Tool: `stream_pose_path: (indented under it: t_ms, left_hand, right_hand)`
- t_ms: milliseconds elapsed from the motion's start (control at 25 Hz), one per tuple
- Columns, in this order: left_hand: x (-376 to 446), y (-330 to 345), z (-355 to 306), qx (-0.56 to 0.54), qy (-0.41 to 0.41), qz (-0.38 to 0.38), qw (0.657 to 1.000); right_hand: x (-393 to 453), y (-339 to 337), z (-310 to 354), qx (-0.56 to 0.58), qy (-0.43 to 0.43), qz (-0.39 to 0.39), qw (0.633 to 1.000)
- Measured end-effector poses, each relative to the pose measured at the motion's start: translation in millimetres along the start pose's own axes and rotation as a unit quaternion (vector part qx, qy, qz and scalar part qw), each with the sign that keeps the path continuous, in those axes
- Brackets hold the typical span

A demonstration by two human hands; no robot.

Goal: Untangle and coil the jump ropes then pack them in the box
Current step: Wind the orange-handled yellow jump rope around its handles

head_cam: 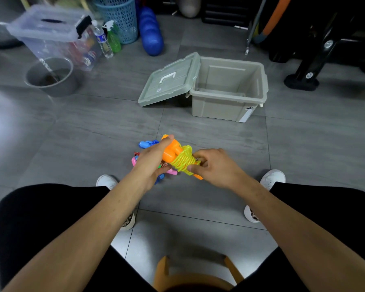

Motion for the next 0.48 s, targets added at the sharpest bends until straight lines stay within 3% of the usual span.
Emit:
stream_pose_path:
  t_ms: [200, 480]
  left_hand:
    - [38, -25, 21, 0.021, -0.030, -0.010, 0.999]
    - [121, -72, 103, 0.074, -0.130, -0.155, 0.976]
  right_hand:
    - [26, 15, -32, 0.028, 0.127, -0.026, 0.991]
    - [70, 80, -76, 0.110, 0.232, 0.006, 0.966]
Point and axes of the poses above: each hand's wrist, its own x-axis towards the middle knuckle, its own y-axis out of the palm, z = x × y, the point moved 3 cm from there along x, towards the middle knuckle, and after that the axes turned 6 degrees about x, right-handed, at the moved point
